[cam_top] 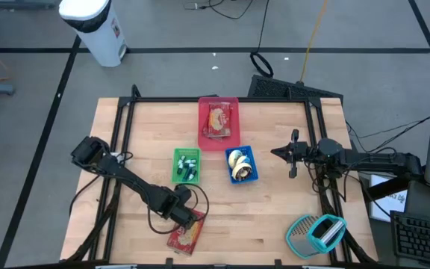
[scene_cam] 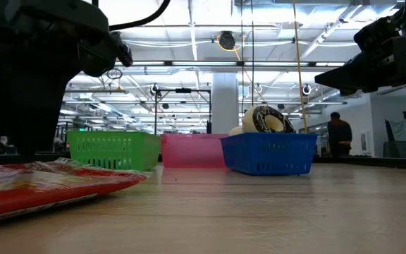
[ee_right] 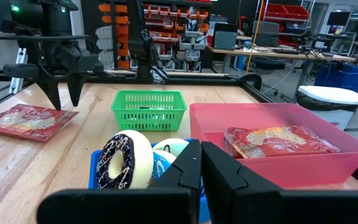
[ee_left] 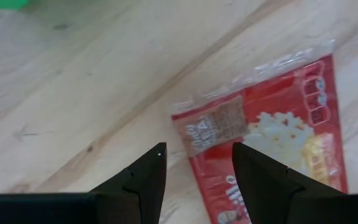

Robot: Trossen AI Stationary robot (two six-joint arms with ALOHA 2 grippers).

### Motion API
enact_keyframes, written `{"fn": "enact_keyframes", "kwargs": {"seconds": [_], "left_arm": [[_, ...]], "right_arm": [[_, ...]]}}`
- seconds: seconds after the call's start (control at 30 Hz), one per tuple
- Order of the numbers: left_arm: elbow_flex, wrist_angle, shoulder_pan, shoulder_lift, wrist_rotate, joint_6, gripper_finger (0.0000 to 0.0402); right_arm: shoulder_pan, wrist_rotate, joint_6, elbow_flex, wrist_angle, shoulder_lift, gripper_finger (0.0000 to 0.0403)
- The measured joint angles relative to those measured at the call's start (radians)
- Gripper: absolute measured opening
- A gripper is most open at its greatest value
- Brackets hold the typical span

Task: Pick & Place Food Item
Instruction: Put the red popcorn bag into the pink bin

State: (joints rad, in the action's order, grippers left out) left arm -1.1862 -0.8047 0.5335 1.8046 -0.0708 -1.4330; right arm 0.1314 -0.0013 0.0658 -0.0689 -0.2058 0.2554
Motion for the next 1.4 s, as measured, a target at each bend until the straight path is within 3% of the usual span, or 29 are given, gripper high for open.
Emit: {"fn": "enact_keyframes", "kwargs": {"seconds": [0.27, 0.5, 0.7, 0.83, 1.07, 1.4], "left_arm": [[0.008, 0.010, 0.024, 0.009, -0.044, -0.038, 0.0181], [0.126, 0.221, 0.032, 0.008, -0.018, -0.085, 0.0181], [0.150, 0.267, 0.023, 0.005, -0.019, -0.091, 0.0175], [0.151, 0.272, 0.010, 0.006, -0.021, -0.092, 0.0135], [0.151, 0.301, -0.019, 0.008, -0.038, -0.060, 0.0013], [0.079, 0.289, -0.052, -0.129, -0.229, 0.081, 0.0002]], "right_arm": [[0.000, 0.000, 0.000, 0.000, 0.000, 0.000, 0.0004], [0.000, 0.000, 0.000, 0.000, 0.000, 0.000, 0.0004], [0.000, 0.000, 0.000, 0.000, 0.000, 0.000, 0.0004], [0.000, 0.000, 0.000, 0.000, 0.000, 0.000, 0.0004], [0.000, 0.000, 0.000, 0.000, 0.000, 0.000, 0.0004], [0.000, 0.000, 0.000, 0.000, -0.001, 0.000, 0.0004]]}}
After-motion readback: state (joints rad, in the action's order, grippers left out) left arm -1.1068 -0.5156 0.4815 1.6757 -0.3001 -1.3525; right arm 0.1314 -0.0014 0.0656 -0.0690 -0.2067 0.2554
